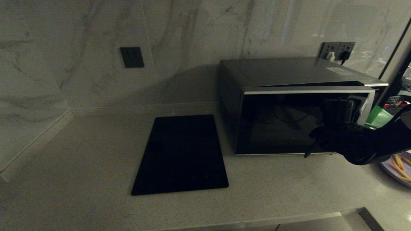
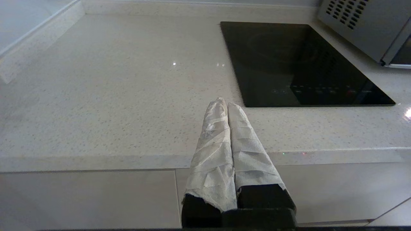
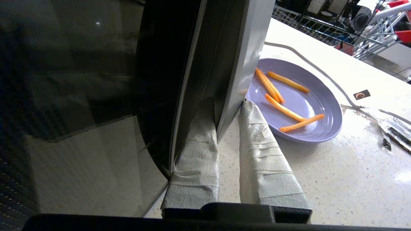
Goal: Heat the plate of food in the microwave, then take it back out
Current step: Open the microwave oven
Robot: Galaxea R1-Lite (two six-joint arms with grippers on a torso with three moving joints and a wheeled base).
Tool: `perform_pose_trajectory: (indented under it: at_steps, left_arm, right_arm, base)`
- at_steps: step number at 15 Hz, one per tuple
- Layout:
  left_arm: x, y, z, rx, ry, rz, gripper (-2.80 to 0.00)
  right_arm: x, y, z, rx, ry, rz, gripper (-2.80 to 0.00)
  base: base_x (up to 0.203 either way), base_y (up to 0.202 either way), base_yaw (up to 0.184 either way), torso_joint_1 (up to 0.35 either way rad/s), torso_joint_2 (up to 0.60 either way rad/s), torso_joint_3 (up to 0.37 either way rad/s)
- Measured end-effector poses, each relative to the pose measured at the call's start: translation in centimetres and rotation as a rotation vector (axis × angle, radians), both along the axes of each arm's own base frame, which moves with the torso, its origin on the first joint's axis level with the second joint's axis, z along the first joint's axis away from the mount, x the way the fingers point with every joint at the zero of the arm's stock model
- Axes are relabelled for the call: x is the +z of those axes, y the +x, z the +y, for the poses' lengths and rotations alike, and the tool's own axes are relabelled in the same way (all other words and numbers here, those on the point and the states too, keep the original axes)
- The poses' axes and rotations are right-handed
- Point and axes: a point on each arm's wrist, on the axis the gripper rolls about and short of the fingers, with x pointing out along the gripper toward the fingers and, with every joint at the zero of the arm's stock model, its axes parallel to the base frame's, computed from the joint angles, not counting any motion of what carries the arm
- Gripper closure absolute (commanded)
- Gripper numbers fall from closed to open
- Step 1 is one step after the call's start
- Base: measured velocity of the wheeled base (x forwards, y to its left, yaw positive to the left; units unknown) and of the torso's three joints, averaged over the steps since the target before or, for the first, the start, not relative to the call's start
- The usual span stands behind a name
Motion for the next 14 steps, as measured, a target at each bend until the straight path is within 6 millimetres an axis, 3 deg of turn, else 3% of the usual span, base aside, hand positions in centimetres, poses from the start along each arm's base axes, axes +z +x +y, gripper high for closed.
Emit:
perform_pose_trajectory:
  at_steps: [2, 3, 8, 14]
  left_arm:
    - [0.0, 0.0, 0.0, 0.0, 0.0, 0.0, 0.0]
    - [0.0, 0.0, 0.0, 0.001, 0.0, 0.0, 0.0]
    - [0.0, 0.0, 0.0, 0.001, 0.0, 0.0, 0.0]
    - [0.0, 0.0, 0.0, 0.001, 0.0, 0.0, 0.0]
  right_arm:
    - [0.4, -0.2, 0.7, 0.017, 0.001, -0.014, 0.0]
    - [0.4, -0.4, 1.1, 0.028, 0.001, -0.013, -2.8]
    - [0.4, -1.6, 2.8, 0.083, 0.006, -0.003, -2.8]
    - [4.2, -4.6, 4.1, 0.142, 0.02, -0.092, -2.8]
  base:
    - [0.0, 0.0, 0.0, 0.0, 0.0, 0.0]
    - [0.0, 0.0, 0.0, 0.0, 0.0, 0.0]
    - [0.0, 0.0, 0.0, 0.0, 0.0, 0.0]
    - [0.0, 0.0, 0.0, 0.0, 0.0, 0.0]
